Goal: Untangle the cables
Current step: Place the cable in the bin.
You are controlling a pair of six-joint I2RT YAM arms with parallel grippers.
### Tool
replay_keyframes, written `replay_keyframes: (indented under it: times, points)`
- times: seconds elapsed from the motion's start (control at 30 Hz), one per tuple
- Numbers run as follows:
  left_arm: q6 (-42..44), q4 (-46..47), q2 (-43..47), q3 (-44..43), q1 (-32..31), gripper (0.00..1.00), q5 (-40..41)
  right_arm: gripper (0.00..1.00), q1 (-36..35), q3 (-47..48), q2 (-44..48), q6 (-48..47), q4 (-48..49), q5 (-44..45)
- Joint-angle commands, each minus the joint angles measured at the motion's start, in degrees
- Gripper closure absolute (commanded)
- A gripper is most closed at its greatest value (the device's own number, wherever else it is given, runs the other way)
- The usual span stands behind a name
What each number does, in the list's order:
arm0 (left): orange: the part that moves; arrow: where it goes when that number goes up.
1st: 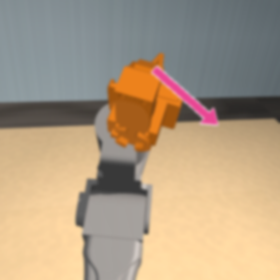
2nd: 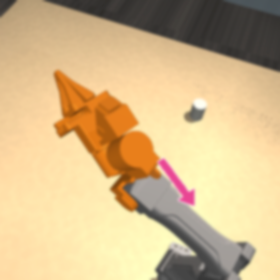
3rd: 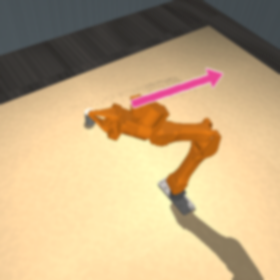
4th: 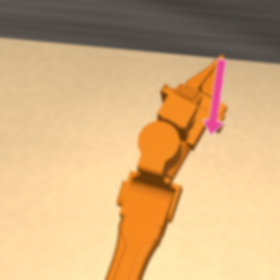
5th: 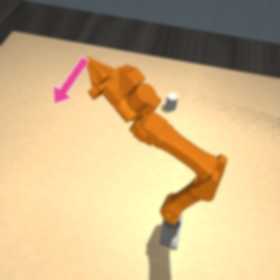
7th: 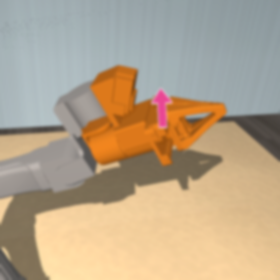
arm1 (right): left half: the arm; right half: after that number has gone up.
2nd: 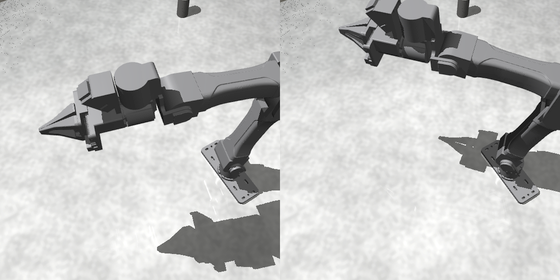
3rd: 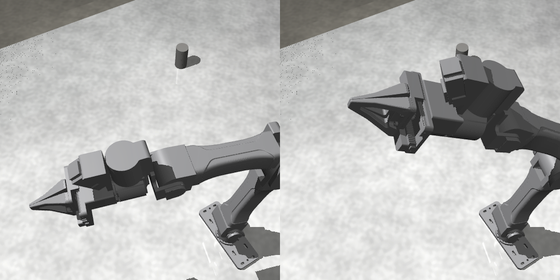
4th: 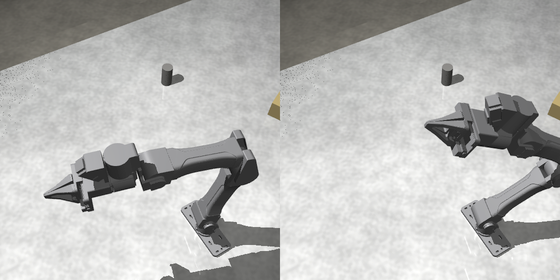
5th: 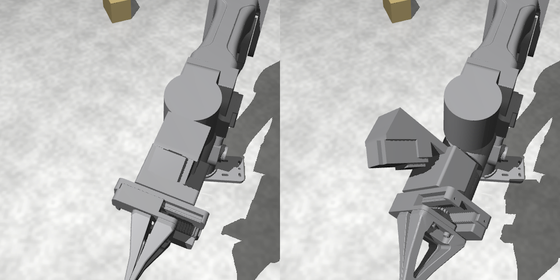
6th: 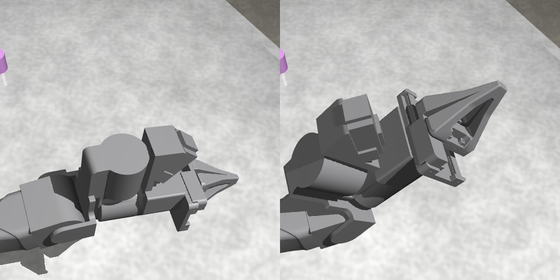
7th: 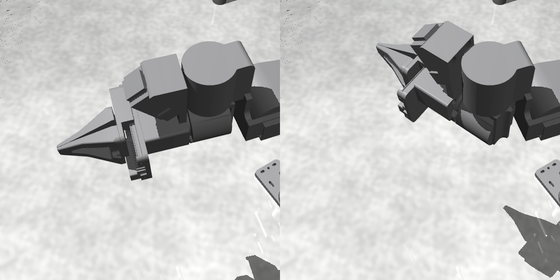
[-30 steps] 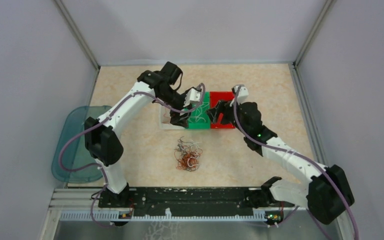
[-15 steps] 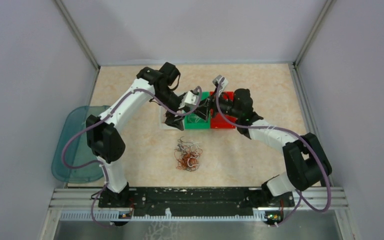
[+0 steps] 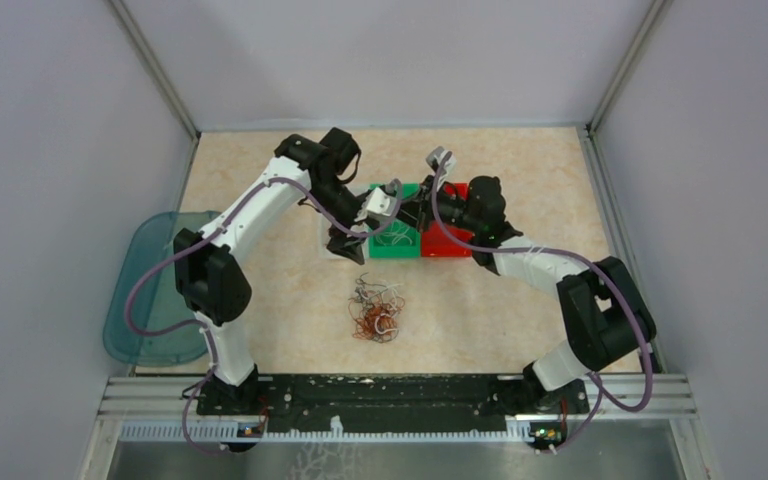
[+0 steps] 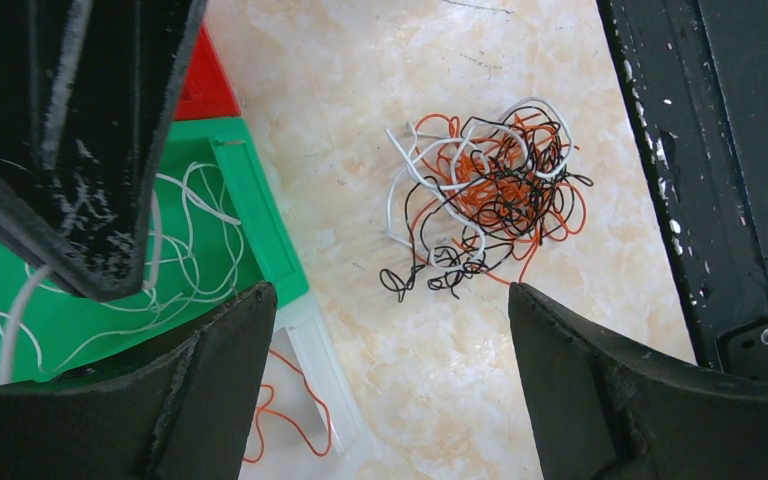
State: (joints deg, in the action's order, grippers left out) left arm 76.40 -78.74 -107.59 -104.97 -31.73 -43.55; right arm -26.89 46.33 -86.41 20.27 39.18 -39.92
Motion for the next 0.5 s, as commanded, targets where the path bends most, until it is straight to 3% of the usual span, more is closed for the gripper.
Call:
replay_keyframes:
  times: [0.0, 0.13, 0.47]
  points:
    - [2.89, -2.05, 1.27, 1.06, 0.17, 0.09, -1.26, 1.00, 1.64, 1.08, 2.07, -0.04, 4.17, 1.28]
    - [2.32, -2.25, 1.81, 1.12, 0.17, 0.09, -2.07, 1.00, 1.88, 1.08, 2.26, -0.01, 2.73, 6.17]
    - [-3.18, -1.95, 7.08, 0.05, 3.99, 0.00, -2.00, 1.00, 1.60, 6.31, -5.21, -3.12, -14.46, 21.75]
